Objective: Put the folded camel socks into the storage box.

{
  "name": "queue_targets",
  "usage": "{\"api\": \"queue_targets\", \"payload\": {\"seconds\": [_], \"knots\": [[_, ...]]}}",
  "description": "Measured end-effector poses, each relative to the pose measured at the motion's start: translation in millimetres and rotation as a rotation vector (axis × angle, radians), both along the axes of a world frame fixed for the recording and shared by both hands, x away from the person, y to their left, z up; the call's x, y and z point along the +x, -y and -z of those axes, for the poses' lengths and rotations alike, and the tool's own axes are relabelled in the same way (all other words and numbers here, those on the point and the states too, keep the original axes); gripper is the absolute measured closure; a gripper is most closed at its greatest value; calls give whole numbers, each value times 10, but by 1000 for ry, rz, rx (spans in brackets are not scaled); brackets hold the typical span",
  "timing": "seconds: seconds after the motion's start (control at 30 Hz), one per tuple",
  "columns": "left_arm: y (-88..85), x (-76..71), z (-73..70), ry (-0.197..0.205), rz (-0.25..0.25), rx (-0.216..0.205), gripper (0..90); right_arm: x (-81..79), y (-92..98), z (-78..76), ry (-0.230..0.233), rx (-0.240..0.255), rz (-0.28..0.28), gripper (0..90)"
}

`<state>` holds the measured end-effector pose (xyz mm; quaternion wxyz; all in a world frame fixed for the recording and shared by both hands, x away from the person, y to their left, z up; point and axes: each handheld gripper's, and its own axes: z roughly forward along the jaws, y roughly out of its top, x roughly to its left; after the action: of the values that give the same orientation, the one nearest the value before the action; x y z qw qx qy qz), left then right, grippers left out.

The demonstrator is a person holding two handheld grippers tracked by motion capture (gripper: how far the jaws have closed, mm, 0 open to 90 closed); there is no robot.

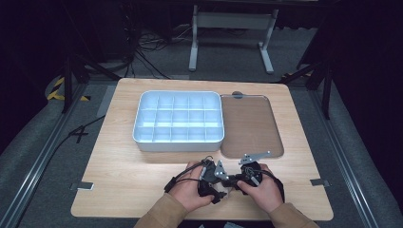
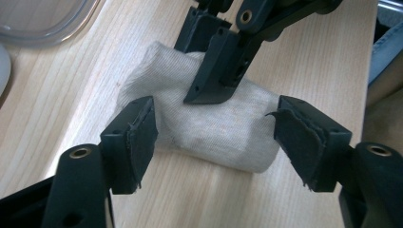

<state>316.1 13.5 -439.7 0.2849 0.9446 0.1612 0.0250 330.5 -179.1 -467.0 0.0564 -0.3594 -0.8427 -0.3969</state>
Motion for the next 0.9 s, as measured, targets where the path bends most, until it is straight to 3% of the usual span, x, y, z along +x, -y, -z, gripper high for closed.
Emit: {"api": "queue_targets", "payload": {"seconds": [0.1,0.3,0.9], "knots": [[-41,1,-40,-3,-7,-22,296,-11,7,-38,11,-1,2,765],[-138,13,-159,24,-35,-18,292,-17,72,-152,34,32,19,766],[-370,83,-227,28,-98,-14,295,4,278,-376,103,77,70,766]]}}
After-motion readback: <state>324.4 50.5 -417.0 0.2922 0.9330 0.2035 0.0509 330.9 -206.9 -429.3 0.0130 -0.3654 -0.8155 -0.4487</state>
